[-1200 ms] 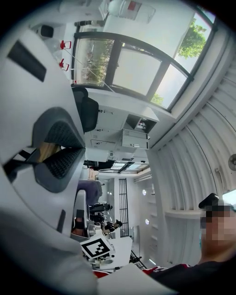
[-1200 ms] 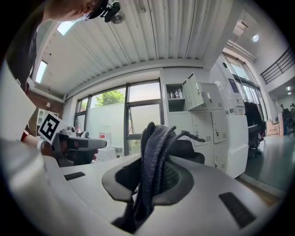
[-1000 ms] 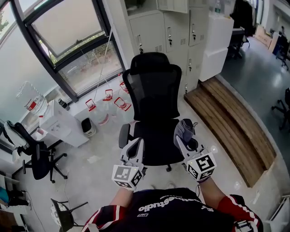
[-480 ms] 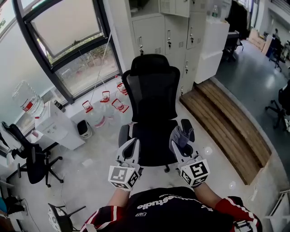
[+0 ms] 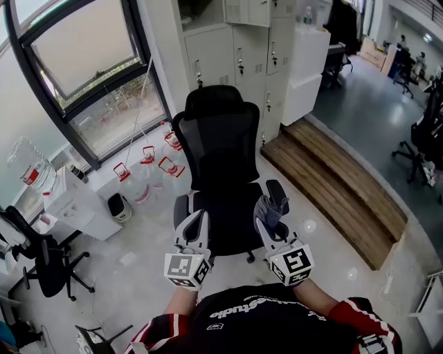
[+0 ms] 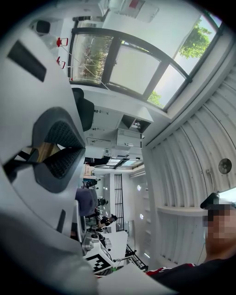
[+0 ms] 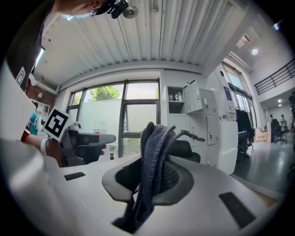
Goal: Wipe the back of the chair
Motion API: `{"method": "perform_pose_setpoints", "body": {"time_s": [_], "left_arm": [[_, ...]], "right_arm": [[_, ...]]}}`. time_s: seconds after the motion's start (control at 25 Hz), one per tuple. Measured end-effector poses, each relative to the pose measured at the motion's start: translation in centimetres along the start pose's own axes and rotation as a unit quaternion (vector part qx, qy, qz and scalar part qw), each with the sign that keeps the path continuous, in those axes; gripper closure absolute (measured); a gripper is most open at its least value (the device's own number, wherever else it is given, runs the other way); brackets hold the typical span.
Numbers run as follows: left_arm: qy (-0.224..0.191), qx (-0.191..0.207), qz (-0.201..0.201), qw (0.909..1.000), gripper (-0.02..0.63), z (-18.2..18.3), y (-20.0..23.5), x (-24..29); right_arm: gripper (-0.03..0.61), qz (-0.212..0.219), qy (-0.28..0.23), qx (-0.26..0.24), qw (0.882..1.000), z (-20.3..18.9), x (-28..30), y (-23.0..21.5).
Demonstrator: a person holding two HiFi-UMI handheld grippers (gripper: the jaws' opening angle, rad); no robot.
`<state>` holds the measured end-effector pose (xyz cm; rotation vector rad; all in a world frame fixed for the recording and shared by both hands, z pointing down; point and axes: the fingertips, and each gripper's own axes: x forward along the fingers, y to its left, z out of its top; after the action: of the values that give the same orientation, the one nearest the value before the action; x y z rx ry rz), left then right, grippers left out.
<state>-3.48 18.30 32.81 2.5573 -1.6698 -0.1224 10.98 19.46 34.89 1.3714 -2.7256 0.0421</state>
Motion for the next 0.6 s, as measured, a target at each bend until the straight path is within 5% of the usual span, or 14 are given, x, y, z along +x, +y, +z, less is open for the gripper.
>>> {"method": "perform_pose_setpoints", "body": {"time_s": [0.6], "left_arm": [[0.005,-0.015,-0.02,0.9997,0.59,-0.2,-0.5,-0.5]], "right_arm": [[0.512,0.0,-0.003,0.004,1.0,0.2,-0.3,1.2]]}}
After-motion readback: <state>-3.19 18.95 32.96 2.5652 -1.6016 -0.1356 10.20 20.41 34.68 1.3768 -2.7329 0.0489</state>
